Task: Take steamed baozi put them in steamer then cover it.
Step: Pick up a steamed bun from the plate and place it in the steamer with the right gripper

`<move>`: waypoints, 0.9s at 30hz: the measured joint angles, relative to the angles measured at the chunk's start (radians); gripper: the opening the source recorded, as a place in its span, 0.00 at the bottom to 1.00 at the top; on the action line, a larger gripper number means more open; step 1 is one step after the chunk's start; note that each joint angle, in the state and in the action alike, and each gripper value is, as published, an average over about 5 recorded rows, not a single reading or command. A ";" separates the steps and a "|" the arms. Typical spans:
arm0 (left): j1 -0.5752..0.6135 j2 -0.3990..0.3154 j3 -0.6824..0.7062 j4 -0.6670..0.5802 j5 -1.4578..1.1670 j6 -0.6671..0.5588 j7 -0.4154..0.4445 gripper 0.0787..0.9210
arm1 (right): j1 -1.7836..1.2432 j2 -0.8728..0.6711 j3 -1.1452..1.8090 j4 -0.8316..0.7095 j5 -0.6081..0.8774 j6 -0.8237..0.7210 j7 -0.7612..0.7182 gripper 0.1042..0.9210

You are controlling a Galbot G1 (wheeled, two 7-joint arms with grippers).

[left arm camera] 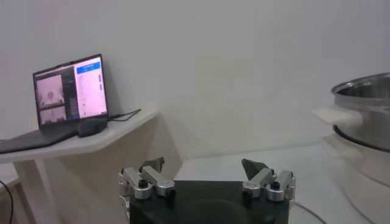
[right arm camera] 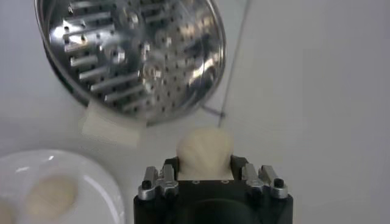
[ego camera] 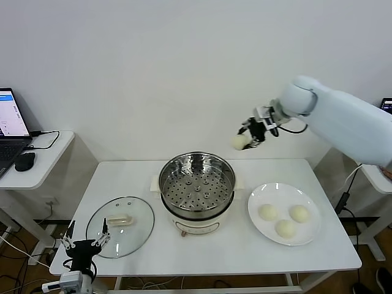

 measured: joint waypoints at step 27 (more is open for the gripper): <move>0.007 -0.011 -0.055 0.010 -0.018 -0.003 0.004 0.88 | -0.106 0.312 -0.082 -0.224 -0.391 0.470 0.117 0.54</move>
